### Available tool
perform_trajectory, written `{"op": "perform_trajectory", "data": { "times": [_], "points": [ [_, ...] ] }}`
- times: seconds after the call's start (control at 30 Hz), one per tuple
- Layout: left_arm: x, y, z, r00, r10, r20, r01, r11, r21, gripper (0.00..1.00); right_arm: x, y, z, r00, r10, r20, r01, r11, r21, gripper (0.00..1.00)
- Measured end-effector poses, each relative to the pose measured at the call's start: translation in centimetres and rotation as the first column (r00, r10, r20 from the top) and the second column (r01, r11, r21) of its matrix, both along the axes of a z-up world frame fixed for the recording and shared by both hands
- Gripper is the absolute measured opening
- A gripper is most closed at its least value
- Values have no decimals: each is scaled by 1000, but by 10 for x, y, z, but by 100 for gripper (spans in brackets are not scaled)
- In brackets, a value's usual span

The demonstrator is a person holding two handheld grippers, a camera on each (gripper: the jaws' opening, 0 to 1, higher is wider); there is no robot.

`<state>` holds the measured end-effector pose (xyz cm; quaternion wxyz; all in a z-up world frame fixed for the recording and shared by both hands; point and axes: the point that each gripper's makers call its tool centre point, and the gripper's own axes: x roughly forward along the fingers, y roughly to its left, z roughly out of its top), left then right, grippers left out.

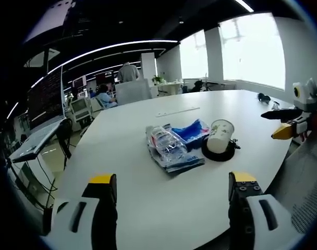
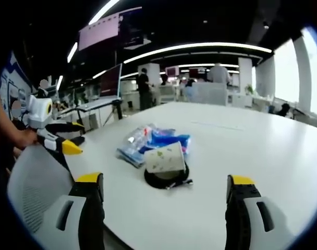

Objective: Arrange the tabletop items into an orderly group along one side of the table until the central work area is clear of visible clutter.

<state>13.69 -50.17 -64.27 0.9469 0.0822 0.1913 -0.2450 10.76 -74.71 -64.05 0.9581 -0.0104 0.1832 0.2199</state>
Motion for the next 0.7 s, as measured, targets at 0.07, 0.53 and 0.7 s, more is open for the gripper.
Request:
{"op": "perform_trajectory", "data": {
  "times": [0.07,0.53,0.7],
  "points": [
    [-1,0,-1,1000,-1,-7,1,1000,-6,88,-1,2,-1,1000,10,-4,-10,1000,-1,96],
    [0,1,-1,1000,5,-6,-5,1000,-1,88,0,-5,-3,1000,-18,-18,18,1000,-8,95],
    [0,2,-2,1000,7,-9,-7,1000,11,88,0,-3,-1,1000,-4,-8,4,1000,-8,95]
  ]
}}
